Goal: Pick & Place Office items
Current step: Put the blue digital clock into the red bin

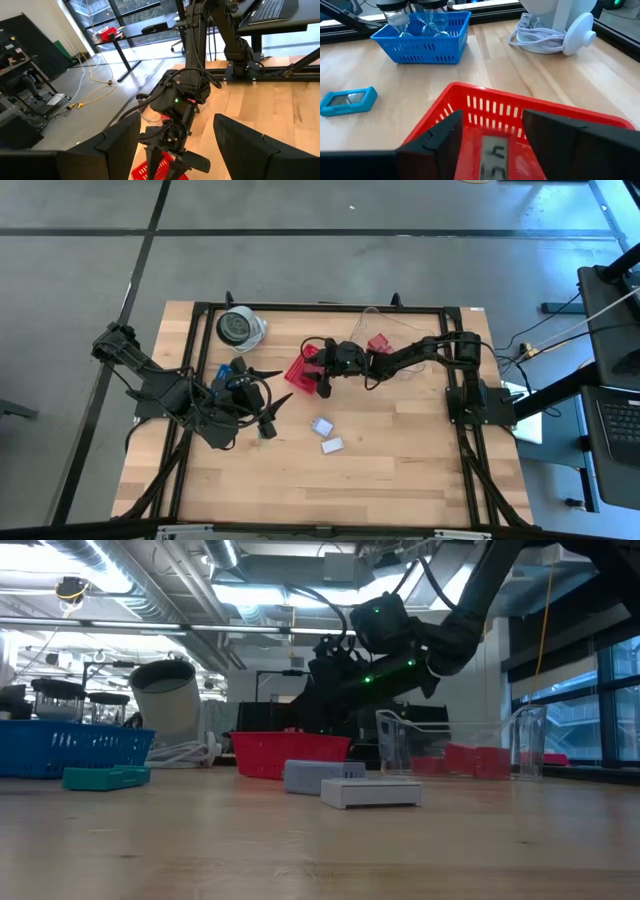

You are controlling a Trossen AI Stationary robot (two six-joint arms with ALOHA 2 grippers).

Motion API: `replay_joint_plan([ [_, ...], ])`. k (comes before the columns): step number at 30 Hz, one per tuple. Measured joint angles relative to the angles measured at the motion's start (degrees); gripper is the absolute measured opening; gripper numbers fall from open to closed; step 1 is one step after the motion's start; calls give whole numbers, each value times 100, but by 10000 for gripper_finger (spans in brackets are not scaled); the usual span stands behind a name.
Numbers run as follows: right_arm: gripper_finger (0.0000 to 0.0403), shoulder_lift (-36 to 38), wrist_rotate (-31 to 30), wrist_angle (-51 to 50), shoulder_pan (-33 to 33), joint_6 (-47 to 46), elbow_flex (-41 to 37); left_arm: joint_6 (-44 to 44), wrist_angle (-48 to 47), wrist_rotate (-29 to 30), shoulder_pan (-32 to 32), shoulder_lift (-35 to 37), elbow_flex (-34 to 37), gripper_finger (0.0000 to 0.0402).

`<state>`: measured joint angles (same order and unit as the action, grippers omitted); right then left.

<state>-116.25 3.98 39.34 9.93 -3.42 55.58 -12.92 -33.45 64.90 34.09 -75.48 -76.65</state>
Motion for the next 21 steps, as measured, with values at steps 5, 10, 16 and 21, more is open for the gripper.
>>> replay_joint_plan([
  [5,245,0,10,-14,0,-2,1,-1,2,-9,0,0,-1,249],
  [10,275,139,10,-140,8,-264,-1,-324,-139,-148,-1,0,-1,249],
  [16,296,1178,7,-1176,15,-412,2,-2105,-1206,-1336,-164,0,0,249],
  [21,294,2347,7,-2518,15,-338,3,-4134,-2472,-2560,-488,-140,1,249],
])
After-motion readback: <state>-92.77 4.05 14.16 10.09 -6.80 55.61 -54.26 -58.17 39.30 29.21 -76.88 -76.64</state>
